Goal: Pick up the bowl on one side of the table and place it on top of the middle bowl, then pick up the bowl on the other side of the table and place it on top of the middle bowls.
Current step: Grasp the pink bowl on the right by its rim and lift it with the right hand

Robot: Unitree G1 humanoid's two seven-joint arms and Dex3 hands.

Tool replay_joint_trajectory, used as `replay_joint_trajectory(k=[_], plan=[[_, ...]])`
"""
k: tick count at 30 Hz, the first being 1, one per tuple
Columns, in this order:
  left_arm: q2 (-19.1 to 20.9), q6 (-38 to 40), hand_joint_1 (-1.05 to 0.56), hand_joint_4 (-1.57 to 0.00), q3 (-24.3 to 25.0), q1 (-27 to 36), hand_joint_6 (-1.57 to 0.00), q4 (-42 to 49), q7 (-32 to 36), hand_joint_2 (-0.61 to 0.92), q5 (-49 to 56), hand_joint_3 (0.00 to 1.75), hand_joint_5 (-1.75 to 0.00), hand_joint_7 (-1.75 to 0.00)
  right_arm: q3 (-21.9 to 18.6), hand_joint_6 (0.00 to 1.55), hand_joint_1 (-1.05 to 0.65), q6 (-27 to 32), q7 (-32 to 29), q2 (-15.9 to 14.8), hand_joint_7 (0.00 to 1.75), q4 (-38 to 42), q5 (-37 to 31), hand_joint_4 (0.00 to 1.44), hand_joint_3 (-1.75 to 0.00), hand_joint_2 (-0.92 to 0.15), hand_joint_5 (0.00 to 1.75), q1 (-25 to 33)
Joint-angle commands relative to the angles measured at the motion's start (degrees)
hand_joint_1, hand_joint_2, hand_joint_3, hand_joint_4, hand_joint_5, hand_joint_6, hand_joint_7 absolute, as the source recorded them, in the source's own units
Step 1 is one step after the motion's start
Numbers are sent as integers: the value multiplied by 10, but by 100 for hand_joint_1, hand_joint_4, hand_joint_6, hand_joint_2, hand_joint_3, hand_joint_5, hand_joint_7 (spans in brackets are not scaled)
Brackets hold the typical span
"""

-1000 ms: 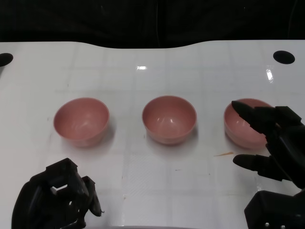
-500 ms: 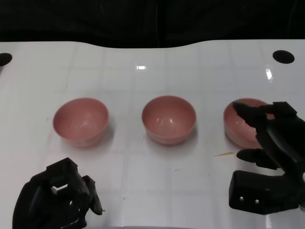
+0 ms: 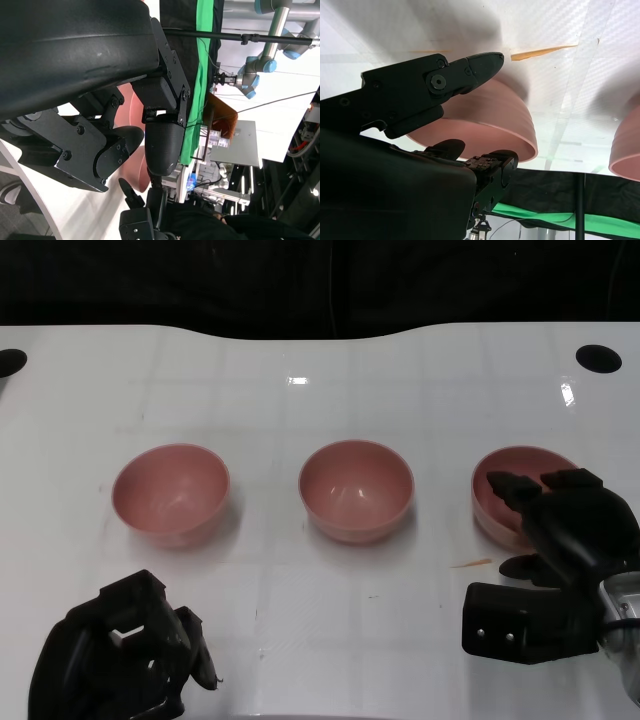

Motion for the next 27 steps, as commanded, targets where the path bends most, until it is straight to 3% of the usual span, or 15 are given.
replay_joint_trajectory(k=[1,4,5,8,17,18,19,20,21,22,23,24,27], plan=[[4,-4,-4,-95,3,5,-92,-3,0,55,-1,113,-158,-141,11,33,-54,10,-3,-4,0,19,5,28,-1,-89,24,-19],[5,-4,-4,-95,3,5,-92,-5,0,55,0,112,-158,-141,24,33,-54,7,-3,0,0,52,8,29,-1,-90,23,-36],[5,-2,-4,-95,3,5,-92,-7,1,55,-1,111,-158,-141,30,40,-49,3,-2,4,2,75,10,40,-2,-91,21,-46],[5,0,-4,-95,2,7,-92,-10,5,55,2,110,-158,-142,42,47,-44,-4,-4,11,3,122,19,49,-5,-92,17,-68],[6,1,-4,-95,2,8,-92,-11,6,54,3,111,-158,-142,58,49,-43,-10,-17,11,2,152,36,53,-7,-92,15,-83],[5,2,-4,-95,2,9,-92,-13,5,54,1,111,-158,-142,60,49,-43,-14,-22,16,2,170,39,53,-7,-92,14,-91],[5,4,-4,-95,2,10,-92,-15,2,54,-3,112,-157,-142,60,57,-36,-44,-67,16,5,188,41,64,-7,-92,19,-97],[5,6,-5,-95,1,11,-93,-16,0,55,-7,108,-157,-140,60,79,-26,-70,-109,16,71,203,42,85,-12,-92,98,-102],[5,8,-5,-95,1,11,-93,-16,-1,55,-9,107,-157,-140,60,71,-24,-89,-140,15,121,212,43,87,-14,-92,135,-107],[5,9,-5,-95,1,11,-93,-17,-2,56,-10,106,-157,-140,61,66,-24,-101,-160,15,147,218,44,88,-17,-92,155,-110],[5,9,-5,-95,1,11,-93,-17,-2,56,-10,106,-157,-140,62,63,-24,-106,-169,15,163,225,44,89,-19,-92,166,-114],[6,9,-5,-95,1,11,-93,-17,-2,56,-10,105,-157,-140,64,62,-24,-110,-175,16,169,232,45,89,-20,-92,170,-117],[5,10,-5,-95,1,11,-93,-18,-2,57,-10,105,-157,-140,68,61,-24,-118,-186,17,174,248,47,89,-21,-92,174,-123]])
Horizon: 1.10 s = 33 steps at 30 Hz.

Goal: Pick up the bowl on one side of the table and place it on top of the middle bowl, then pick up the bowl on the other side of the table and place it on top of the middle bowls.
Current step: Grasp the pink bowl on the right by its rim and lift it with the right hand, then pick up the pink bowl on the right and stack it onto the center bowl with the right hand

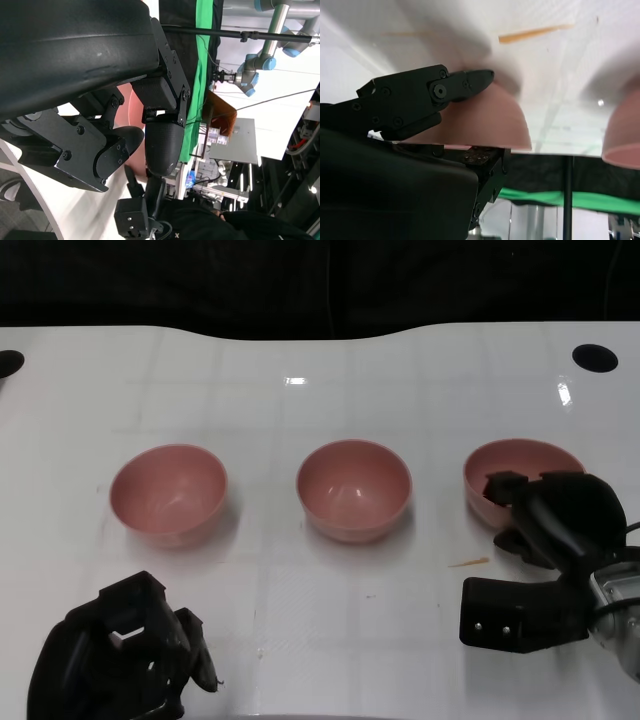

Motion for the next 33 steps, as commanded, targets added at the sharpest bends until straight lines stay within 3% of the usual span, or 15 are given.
replay_joint_trajectory(k=[1,6,8,9,12,22,29,33], plan=[[5,3,-5,-95,3,4,-93,-5,-1,57,-6,105,-157,-140,4,61,-24,-7,-15,-1,174,18,9,89,-21,-92,174,-13],[5,3,-5,-95,3,3,-93,-4,1,57,-3,104,-157,-140,4,62,-23,-19,-31,-4,175,8,16,89,-23,-91,175,-17],[4,1,-6,-95,3,1,-93,-2,4,57,1,104,-157,-140,-6,66,-19,-27,-41,-11,175,-45,20,90,-60,-71,175,-13],[4,1,-6,-95,3,0,-93,-1,5,57,2,104,-157,-141,-11,69,-18,-28,-41,-15,175,-75,22,91,-91,-54,175,-10],[4,-2,-5,-95,3,-2,-93,1,6,57,6,105,-157,-141,-23,72,-17,-23,-30,-26,175,-159,23,92,-116,-42,175,2],[4,-3,-4,-94,4,-3,-93,2,7,57,9,106,-157,-141,-39,73,-21,-8,7,-29,175,-260,26,94,-120,-42,175,14],[4,-2,-3,-94,3,-3,-92,1,6,57,8,107,-157,-142,-47,73,-20,-8,24,-26,175,-286,26,95,-121,-41,175,21],[4,-7,-5,-95,4,-7,-92,12,1,58,7,105,-156,-141,-41,75,-23,-11,30,-13,174,-320,17,98,-134,-35,175,10]])
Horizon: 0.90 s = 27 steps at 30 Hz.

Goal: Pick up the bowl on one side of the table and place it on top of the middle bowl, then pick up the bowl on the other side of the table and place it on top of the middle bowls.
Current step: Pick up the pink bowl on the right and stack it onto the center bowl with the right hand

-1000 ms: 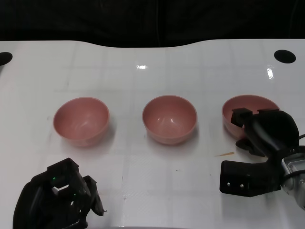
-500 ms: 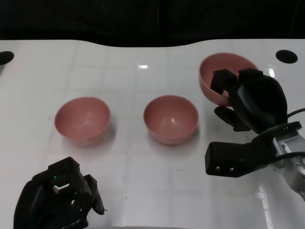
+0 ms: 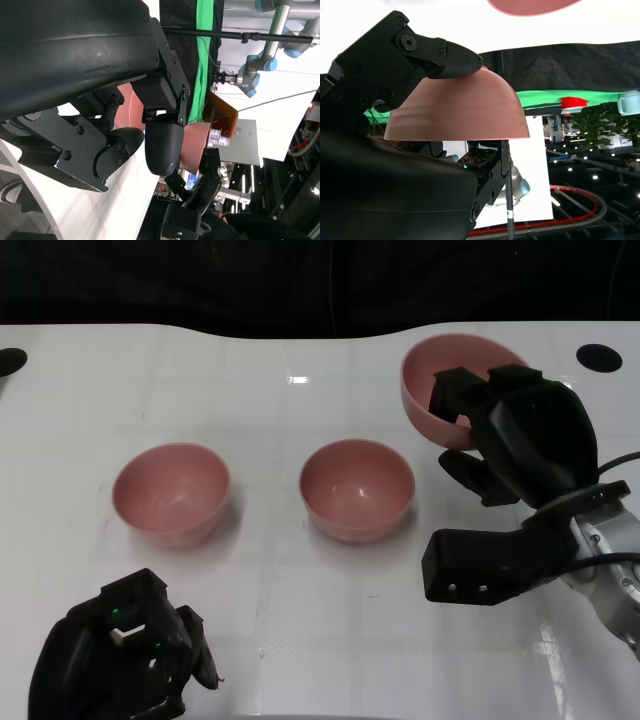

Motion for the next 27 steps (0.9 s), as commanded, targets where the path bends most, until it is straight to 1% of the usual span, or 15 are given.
replay_joint_trajectory(k=[1,5,10,14,15,16,18,21,22,24,25,27], plan=[[3,-11,-5,-96,4,-4,-93,14,0,59,5,103,-156,-140,-1,76,-25,0,1,7,173,-37,-7,99,-136,-33,175,-10],[1,-15,-7,-97,3,-3,-94,16,8,59,12,100,-155,-140,-1,79,-24,6,5,12,169,-51,-16,99,-139,-31,175,-10],[0,-10,-7,-97,2,-3,-94,14,8,59,7,103,-155,-140,-3,76,-25,2,26,20,172,-56,-11,98,-141,-32,175,-20],[1,-13,-6,-96,3,-3,-94,16,5,60,7,104,-155,-141,-3,76,-24,-8,25,26,173,-50,-10,98,-140,-30,175,-28],[1,-15,-6,-96,3,-3,-94,16,7,60,10,104,-156,-141,-3,76,-24,-11,27,29,173,-47,-7,98,-140,-30,175,-30],[1,-18,-6,-96,3,-3,-93,16,8,59,14,105,-156,-142,1,78,-27,-22,28,33,165,-35,-4,96,-134,-32,175,-37],[2,-22,-7,-95,3,-2,-93,17,9,59,18,105,-157,-142,7,78,-25,-39,30,40,167,-17,0,98,-138,-32,175,-48],[1,-30,-6,-94,3,-3,-92,23,3,60,18,104,-158,-142,14,77,-25,-59,43,48,168,7,4,97,-138,-32,175,-60],[1,-32,-7,-94,3,-4,-92,25,2,60,18,102,-158,-142,19,77,-23,-69,45,52,166,20,5,97,-136,-32,175,-64],[1,-33,-8,-94,2,-4,-92,27,-1,63,16,96,-158,-141,26,75,-23,-82,44,57,169,40,5,96,-128,-35,175,-71],[0,-34,-8,-94,1,-4,-92,27,-1,63,15,95,-157,-140,30,73,-23,-86,43,61,172,49,3,95,-123,-36,175,-73],[-1,-34,-8,-94,0,-3,-93,26,0,64,15,94,-158,-140,35,72,-24,-97,42,67,174,66,4,95,-120,-36,175,-77]])
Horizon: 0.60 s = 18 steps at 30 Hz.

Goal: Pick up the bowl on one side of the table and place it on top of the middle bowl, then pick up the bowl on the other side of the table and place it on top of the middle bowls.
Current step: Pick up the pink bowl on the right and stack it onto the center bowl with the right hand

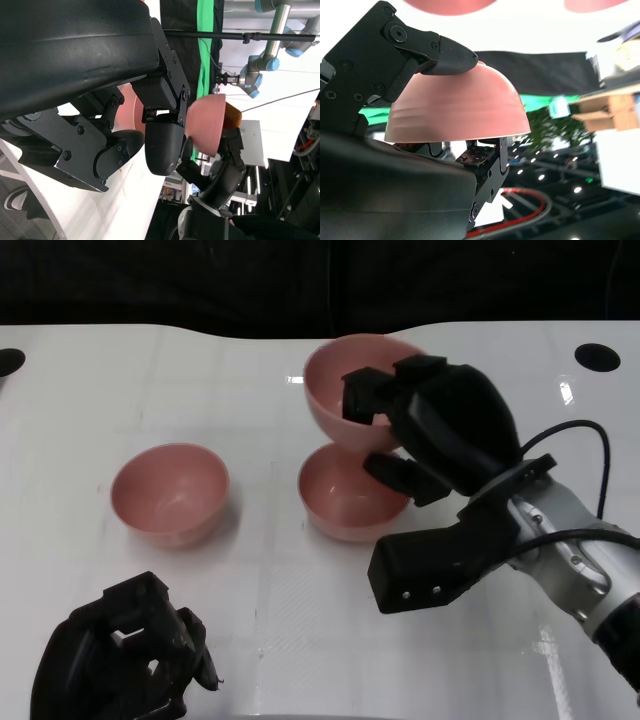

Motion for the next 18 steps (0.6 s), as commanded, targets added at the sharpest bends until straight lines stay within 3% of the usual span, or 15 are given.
replay_joint_trajectory(k=[1,7,18], plan=[[0,-8,-8,-94,0,2,-93,3,-1,64,-2,95,-158,-140,7,72,-24,-15,-3,6,174,24,5,95,-119,-36,175,-15],[1,-9,-8,-93,-4,4,-91,-1,-3,60,-4,101,-159,-141,20,72,-25,-17,0,19,175,62,1,93,-120,-39,175,-20],[-2,-1,-5,-92,-11,15,-91,-19,4,60,-5,99,-160,-141,58,68,-25,-18,-39,45,175,214,-17,90,-115,-40,175,-52]])
